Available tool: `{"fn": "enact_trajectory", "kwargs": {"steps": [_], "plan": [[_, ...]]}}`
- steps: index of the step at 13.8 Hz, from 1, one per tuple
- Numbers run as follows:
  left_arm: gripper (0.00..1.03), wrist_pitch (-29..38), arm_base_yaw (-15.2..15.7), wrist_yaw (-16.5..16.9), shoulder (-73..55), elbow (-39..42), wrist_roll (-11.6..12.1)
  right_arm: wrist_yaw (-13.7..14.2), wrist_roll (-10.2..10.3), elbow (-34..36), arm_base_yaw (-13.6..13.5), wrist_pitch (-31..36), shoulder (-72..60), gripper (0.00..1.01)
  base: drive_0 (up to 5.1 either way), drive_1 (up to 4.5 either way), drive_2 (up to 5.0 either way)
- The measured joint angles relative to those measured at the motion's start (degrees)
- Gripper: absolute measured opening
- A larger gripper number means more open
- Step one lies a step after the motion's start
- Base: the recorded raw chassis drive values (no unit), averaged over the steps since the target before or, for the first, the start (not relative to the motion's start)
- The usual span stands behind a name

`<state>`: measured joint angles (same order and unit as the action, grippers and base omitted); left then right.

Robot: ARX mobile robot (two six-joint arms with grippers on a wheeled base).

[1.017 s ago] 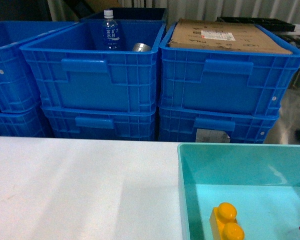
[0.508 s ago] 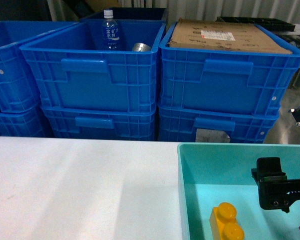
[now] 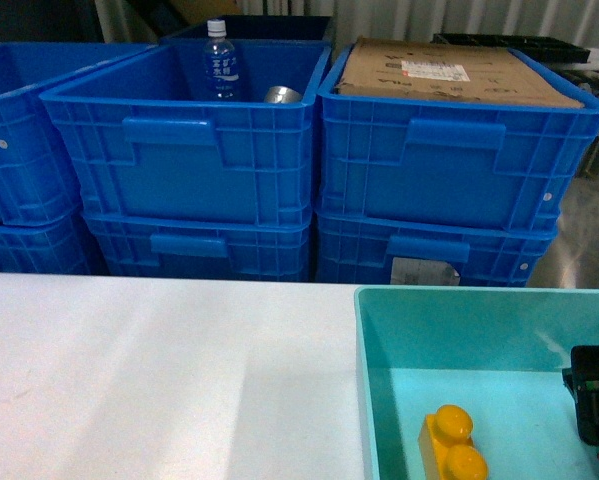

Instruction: Pick red block from blue box to shelf

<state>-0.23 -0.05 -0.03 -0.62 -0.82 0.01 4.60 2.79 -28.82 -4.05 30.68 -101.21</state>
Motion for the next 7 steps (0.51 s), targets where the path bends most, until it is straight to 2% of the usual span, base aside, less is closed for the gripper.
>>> {"fn": "enact_trajectory", "kwargs": {"steps": [7], "plan": [[0.98, 0.0, 0.0, 0.0, 0.0, 0.0, 0.0, 0.4, 0.7, 2.6, -0.8, 2.9, -3.7, 0.98, 0.0, 0.00, 0.0]]}}
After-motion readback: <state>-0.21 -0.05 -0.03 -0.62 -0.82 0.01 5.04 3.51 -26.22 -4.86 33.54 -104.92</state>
